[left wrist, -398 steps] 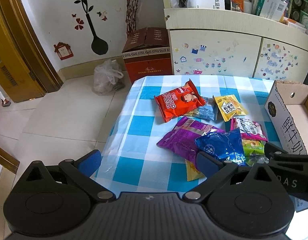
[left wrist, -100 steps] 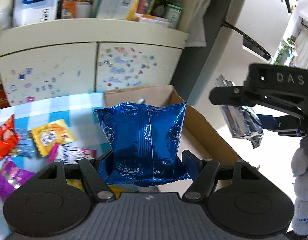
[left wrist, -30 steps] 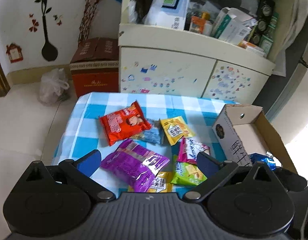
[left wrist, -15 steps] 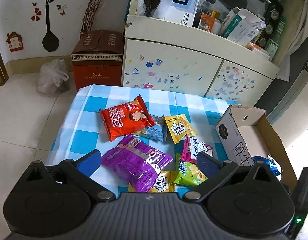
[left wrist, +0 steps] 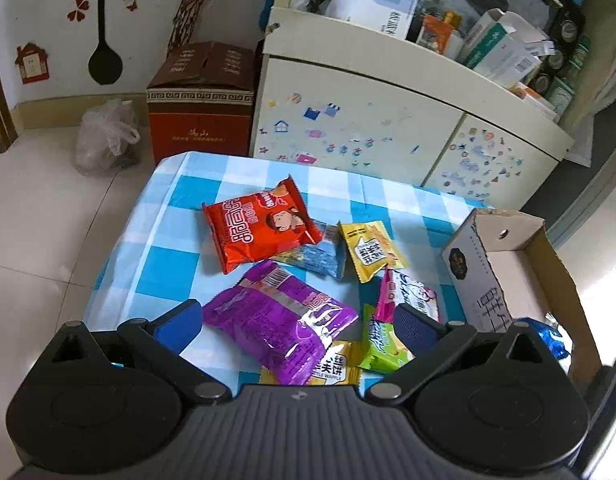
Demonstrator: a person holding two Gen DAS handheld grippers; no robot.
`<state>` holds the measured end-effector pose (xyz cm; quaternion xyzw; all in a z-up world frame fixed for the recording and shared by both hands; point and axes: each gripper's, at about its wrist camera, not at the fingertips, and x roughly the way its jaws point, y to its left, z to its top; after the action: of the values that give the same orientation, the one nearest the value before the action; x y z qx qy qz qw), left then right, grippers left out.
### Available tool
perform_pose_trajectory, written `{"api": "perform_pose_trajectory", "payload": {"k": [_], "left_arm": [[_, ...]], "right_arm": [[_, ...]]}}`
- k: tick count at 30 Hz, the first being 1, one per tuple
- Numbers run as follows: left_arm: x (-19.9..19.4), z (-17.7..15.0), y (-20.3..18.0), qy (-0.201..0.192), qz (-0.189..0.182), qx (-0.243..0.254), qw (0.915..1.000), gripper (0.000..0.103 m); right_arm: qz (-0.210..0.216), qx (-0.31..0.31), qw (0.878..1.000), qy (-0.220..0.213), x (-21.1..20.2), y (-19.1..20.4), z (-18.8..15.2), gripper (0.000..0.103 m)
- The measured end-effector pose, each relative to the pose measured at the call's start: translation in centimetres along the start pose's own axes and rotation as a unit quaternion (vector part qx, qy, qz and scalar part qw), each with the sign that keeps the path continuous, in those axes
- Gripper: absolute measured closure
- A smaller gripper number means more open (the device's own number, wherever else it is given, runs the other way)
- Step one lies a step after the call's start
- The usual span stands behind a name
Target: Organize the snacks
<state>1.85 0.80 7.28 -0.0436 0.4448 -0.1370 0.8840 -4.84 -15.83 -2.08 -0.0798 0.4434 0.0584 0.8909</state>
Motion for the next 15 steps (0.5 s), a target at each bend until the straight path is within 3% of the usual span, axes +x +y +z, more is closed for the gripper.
{"api": "perform_pose_trajectory", "payload": {"k": [7, 11, 15], "left_arm": [[0.4, 0.0, 0.2, 0.006, 0.000, -0.006, 1.0000, 0.000], [0.5, 0.1, 0.3, 0.006, -0.004, -0.012, 0.9999, 0.000], [0.6, 0.1, 0.2, 0.007, -0.007, -0.013, 0.9999, 0.000]], "right_arm": [[0.022, -0.014, 1.000, 0.001, -1.0, 0.5, -1.1, 0.008], [0.082, -0.019, 0.996, 0.012, -2.2, 0.8, -1.8, 0.009], [0.074, -0.012, 0.997, -0.002, -3.3, 0.7, -2.3, 0.011]]}}
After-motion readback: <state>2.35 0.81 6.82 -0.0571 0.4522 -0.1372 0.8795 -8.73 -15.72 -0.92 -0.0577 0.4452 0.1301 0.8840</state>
